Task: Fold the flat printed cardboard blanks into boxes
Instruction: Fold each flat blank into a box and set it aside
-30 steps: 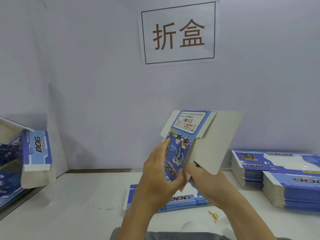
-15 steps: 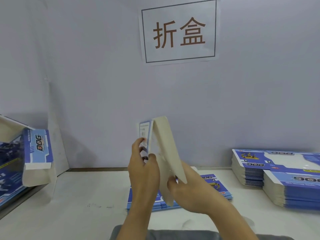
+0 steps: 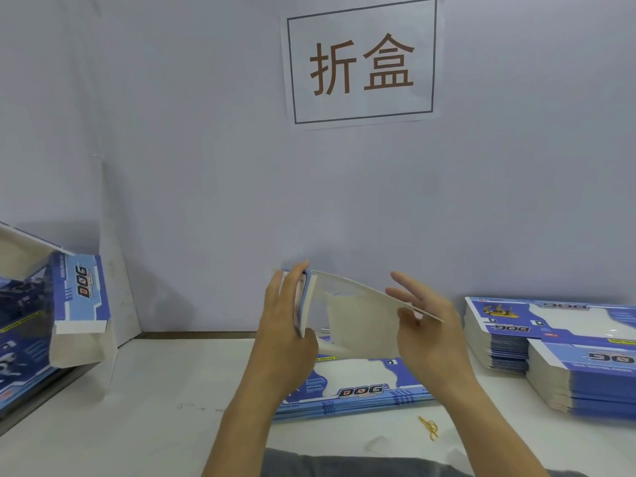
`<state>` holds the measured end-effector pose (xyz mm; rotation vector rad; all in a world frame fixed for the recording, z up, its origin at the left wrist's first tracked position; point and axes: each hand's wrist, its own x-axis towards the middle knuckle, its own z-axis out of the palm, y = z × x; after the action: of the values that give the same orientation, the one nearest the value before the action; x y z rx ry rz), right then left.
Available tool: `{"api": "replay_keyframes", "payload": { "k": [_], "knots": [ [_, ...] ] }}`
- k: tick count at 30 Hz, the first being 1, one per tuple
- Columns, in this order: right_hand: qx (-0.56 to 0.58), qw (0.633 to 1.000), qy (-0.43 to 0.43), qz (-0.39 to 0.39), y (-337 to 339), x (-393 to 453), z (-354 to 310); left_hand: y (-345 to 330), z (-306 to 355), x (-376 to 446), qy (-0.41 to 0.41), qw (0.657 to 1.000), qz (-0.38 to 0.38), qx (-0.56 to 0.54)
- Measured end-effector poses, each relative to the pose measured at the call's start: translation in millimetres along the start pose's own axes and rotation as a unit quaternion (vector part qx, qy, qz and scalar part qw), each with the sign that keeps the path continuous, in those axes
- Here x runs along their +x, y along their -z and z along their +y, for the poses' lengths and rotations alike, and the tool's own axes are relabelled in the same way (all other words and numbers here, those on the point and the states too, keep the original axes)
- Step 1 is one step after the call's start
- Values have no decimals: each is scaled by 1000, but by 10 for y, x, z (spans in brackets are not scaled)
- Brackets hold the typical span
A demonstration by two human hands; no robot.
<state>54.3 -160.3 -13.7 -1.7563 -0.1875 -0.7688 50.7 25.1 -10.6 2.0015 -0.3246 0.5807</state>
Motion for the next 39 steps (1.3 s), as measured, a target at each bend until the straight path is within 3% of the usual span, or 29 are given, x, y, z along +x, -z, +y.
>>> {"api": "replay_keyframes", "payload": {
  "k": [11, 17, 20, 24, 28, 32, 36, 39],
  "knots": [
    [17, 998, -14, 54, 119, 72, 22, 17, -123, -10, 7, 994, -103, -27],
    [-84, 994, 3, 67, 252, 139, 0, -15, -45, -57, -37, 989, -140, -3],
    [-93, 995, -7, 43, 371, 195, -8, -2, -67, -49, -53, 985, -160, 32],
    [-103, 994, -24, -8, 417, 191, -65, -119, -53, 10, -98, 984, -107, 105],
    [-25, 998, -37, -44, 429, 161, -159, -113, -73, 36, -58, 994, -94, 3],
    [223, 962, -87, -131, 448, 179, -186, -29, -99, 14, -54, 993, -14, -101],
    [179, 951, -32, -251, 355, 74, -81, -8, 3, -4, -52, 982, 6, -181],
    [160, 956, -39, -242, 235, 3, -35, -86, 116, -46, -54, 976, -27, -211]
  ]
}}
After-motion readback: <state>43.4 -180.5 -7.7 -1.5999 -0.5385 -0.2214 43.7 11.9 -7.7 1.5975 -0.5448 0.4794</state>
